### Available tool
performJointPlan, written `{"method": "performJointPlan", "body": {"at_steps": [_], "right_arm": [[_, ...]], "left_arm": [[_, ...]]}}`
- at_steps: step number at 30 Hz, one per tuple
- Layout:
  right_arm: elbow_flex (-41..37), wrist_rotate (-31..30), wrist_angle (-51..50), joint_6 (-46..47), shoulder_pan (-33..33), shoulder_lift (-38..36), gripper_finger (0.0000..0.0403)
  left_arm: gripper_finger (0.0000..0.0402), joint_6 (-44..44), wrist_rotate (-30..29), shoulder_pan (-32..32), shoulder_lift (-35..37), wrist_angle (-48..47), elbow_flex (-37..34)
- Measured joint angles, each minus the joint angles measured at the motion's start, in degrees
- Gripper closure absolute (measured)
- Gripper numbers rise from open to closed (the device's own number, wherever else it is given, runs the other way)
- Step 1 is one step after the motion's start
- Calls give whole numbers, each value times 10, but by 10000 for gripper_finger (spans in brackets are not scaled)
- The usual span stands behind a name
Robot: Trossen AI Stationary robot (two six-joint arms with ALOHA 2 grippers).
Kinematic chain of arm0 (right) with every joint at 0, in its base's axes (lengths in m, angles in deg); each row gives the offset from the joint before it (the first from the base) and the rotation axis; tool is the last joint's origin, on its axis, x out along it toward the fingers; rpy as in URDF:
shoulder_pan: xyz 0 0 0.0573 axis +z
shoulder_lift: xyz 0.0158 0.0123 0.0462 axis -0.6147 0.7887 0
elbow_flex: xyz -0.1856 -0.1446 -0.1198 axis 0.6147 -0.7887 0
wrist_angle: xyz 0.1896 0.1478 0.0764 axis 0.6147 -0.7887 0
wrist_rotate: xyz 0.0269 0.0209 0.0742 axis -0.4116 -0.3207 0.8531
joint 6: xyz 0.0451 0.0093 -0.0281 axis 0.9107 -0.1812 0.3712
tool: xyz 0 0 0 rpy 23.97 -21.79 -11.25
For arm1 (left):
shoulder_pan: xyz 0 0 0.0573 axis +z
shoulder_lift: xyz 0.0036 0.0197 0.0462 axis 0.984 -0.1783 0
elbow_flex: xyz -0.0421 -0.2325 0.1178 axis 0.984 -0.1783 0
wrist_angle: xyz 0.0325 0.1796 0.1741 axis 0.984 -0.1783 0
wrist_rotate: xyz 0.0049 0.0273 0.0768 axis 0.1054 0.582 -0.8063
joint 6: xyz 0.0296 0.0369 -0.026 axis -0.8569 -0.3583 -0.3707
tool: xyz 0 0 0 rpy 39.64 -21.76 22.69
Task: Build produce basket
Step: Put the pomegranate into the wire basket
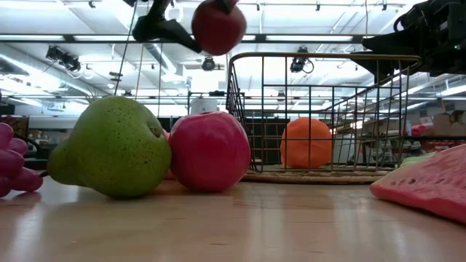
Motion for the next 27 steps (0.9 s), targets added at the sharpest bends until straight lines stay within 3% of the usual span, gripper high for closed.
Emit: {"method": "performJointPlan", "body": {"at_steps": [18,27], "right_arm": [[0,0,0,0,0,0,172],[0,0,0,0,0,0,172]], "left_arm": [[30,23,2,0,0,17,0],[30,-213,3,0,0,16,0]]}}
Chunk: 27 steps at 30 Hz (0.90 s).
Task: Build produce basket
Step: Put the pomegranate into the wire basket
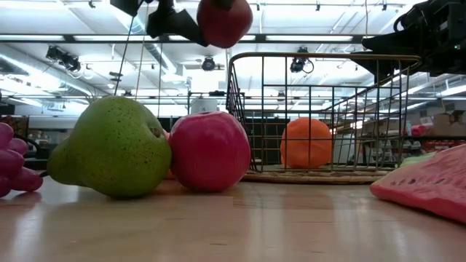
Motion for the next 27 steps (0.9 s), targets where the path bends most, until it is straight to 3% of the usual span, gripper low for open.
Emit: {"method": "performJointPlan", "body": {"at_steps": [7,17,21,27], "right_arm": [[0,0,0,0,0,0,172],[0,0,0,0,0,0,172],[0,0,0,0,0,0,172],[0,0,0,0,0,0,172]], "left_arm": [[30,-71,1,0,0,0,0],[30,-102,35,-6,0,0,0],[30,-25,35,0,0,0,0],[30,216,35,14,0,0,0]]}}
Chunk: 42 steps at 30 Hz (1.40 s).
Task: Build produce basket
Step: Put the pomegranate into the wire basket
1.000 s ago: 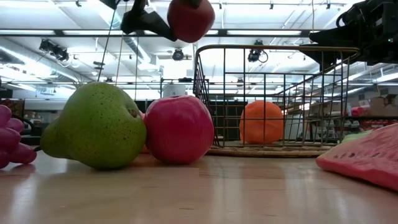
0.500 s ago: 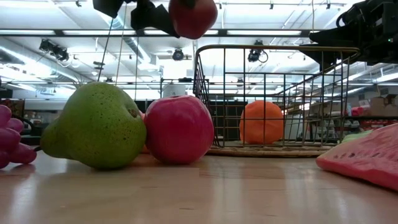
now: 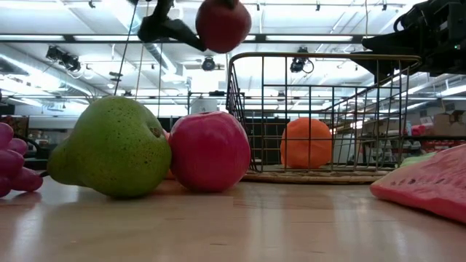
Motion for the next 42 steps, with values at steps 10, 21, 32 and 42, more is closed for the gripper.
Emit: {"method": "performJointPlan", "body": {"at_steps": [10,21,32,42], "right_arm": [[0,0,0,0,0,0,172],[0,0,0,0,0,0,172],[0,0,0,0,0,0,172],[0,0,0,0,0,0,172]], "left_arm": [[30,404,0,-3,0,0,0],[30,673,1,-43,0,0,0],[30,980,1,-52,0,0,0],[30,1336,1,-52,0,0,0]]}}
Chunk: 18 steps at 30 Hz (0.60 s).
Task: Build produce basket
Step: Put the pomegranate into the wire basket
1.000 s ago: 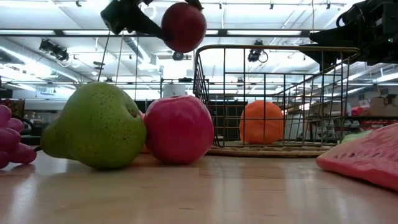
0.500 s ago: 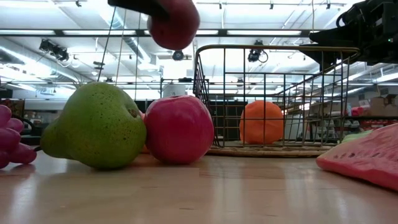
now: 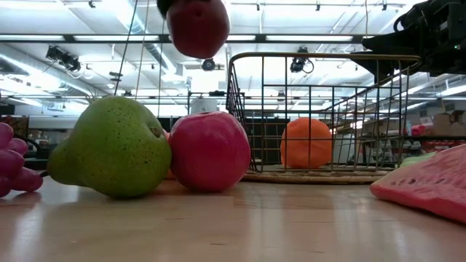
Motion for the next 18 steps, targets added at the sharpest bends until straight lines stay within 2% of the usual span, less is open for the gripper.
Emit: {"method": "performJointPlan", "body": {"at_steps": [4,13,18], "right_arm": [[0,0,0,0,0,0,172],[0,0,0,0,0,0,172],[0,0,0,0,0,0,172]], "left_arm": [[30,78,0,2,0,3,0],[30,86,0,29,3,108,0],[30,135,-1,58,3,146,0]]}}
